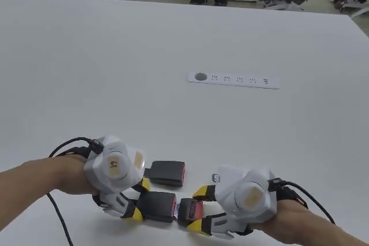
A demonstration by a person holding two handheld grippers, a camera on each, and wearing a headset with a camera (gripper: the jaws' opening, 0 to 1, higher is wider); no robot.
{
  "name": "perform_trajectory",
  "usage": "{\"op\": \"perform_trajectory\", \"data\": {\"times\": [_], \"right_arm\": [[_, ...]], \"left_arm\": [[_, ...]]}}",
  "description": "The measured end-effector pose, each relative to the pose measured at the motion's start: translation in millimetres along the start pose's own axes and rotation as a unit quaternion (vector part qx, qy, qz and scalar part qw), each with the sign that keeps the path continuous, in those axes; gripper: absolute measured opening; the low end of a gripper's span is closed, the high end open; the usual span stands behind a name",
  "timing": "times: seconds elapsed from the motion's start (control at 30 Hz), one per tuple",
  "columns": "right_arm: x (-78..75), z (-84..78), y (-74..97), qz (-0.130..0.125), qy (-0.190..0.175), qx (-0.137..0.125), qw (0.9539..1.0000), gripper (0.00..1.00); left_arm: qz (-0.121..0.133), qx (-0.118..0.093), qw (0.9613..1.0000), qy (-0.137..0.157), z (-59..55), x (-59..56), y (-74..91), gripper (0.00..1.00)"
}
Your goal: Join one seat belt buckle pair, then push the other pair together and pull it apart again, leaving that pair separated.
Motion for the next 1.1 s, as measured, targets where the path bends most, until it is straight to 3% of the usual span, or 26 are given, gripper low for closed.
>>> {"op": "perform_trajectory", "data": {"times": [0.07, 0.23, 0.37, 0.43, 0.57, 0.6, 0.83, 0.97, 1.1], "right_arm": [[0.5, 0.3, -0.3, -0.002, 0.006, 0.004, 1.0000, 0.27], [-2.1, -2.4, 2.1, 0.008, -0.005, -0.017, 0.9998, 0.27], [-2.1, -0.3, 0.4, 0.007, 0.005, 0.001, 1.0000, 0.27], [-2.9, -2.2, 1.0, 0.011, -0.020, -0.022, 0.9995, 0.27], [-1.5, -3.9, 2.2, 0.010, -0.015, -0.022, 0.9996, 0.28], [-0.8, -3.5, 3.1, 0.019, -0.019, -0.017, 0.9995, 0.28], [-0.5, -3.3, 1.8, 0.014, 0.003, -0.004, 0.9999, 0.30], [-1.6, -1.2, 4.2, 0.011, -0.005, -0.007, 0.9999, 0.31], [-3.7, -0.7, 9.9, 0.009, 0.000, -0.006, 0.9999, 0.33]], "left_arm": [[0.000, 0.004, 1.0000, -0.005, -0.5, 0.1, -0.1, 0.31], [-0.004, -0.021, 0.9997, 0.011, -4.5, -0.1, -0.4, 0.31], [-0.004, -0.011, 0.9999, -0.004, -1.2, -2.0, -0.9, 0.31], [-0.008, -0.026, 0.9996, 0.008, -4.9, 0.3, 0.5, 0.31], [-0.007, -0.016, 0.9998, 0.007, -2.3, 0.2, -0.3, 0.31], [-0.008, -0.016, 0.9998, 0.009, -2.4, -0.1, -0.3, 0.31], [-0.003, -0.017, 0.9998, 0.005, -4.3, 0.5, -0.7, 0.32], [0.002, -0.009, 1.0000, 0.003, -3.7, 1.1, 0.1, 0.34], [0.009, -0.015, 0.9997, 0.014, -3.5, 4.0, 3.6, 0.37]]}}
Point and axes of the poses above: the centre of the closed fingertips' face, and the gripper's own axes: y roughly backward along the fingers, x roughly to its left, z roughly out of its top, the point moved 5 cm from there along y, roughly backward along the fingers, and after that the axes turned 1 degree about -z, right-handed, at the moved point
